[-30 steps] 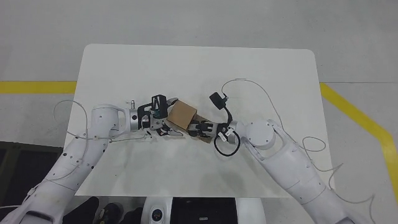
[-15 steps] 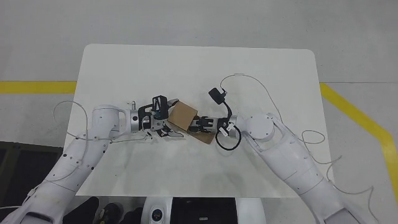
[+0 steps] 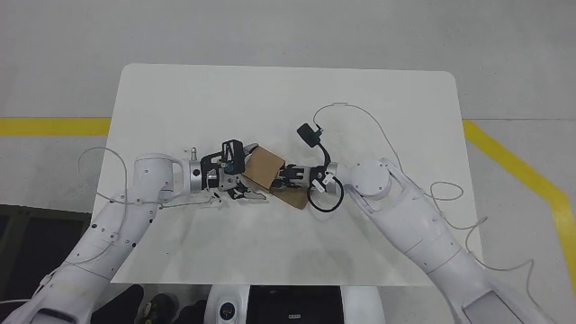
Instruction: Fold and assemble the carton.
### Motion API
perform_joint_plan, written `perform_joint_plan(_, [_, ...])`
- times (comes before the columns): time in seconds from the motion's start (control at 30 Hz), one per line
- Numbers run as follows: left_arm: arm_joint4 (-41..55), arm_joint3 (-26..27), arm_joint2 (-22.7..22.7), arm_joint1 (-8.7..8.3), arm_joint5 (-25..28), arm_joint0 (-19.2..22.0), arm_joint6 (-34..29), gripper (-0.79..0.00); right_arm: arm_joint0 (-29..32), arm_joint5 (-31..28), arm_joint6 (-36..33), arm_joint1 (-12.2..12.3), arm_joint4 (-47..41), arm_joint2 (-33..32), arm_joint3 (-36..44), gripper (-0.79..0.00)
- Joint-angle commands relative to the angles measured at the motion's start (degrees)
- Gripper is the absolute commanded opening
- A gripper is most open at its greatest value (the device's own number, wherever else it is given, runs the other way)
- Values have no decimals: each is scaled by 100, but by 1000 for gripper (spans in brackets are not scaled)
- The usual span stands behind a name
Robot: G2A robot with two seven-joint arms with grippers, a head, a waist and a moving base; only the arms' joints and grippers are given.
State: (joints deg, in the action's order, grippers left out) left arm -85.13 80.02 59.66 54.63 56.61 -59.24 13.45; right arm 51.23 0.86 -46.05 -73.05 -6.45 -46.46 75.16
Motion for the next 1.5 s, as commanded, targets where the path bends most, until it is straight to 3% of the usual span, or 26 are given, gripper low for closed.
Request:
perform_joint_plan(0.0, [4,9,-1,1,-4,-2,-23,0,-2,-7,-9,-7,-4,-5,-20,-785])
perform_joint_plan(0.5, [62,-32,11,10,-65,-2,-106,0,551,687,-647,315,402,-804,941,-785])
perform_joint_plan(0.63, [92,-17,9,17,-127,-10,-155,0,728,1022,-1133,449,591,-1093,1376,-785])
perform_joint_plan(0.8, [120,5,14,21,-154,-16,-209,0,1046,1342,-1552,612,868,-1462,1863,-745])
perform_joint_plan(0.83, [125,8,16,22,-153,-17,-216,0,1123,1387,-1606,642,915,-1533,1949,-708])
perform_joint_plan(0.87, [129,14,19,22,-152,-17,-219,0,1201,1433,-1665,672,976,-1598,2030,-622])
perform_joint_plan(1.03, [138,31,36,20,-161,-30,-231,0,1619,1624,-1775,797,1179,-1903,2320,-566])
perform_joint_plan(1.23, [142,56,46,19,-145,-43,-247,0,1946,1609,-1704,871,1196,-2067,2408,-566])
perform_joint_plan(1.47, [151,68,57,19,-140,-49,-262,0,1885,1395,-1465,843,1040,-1870,2072,-548])
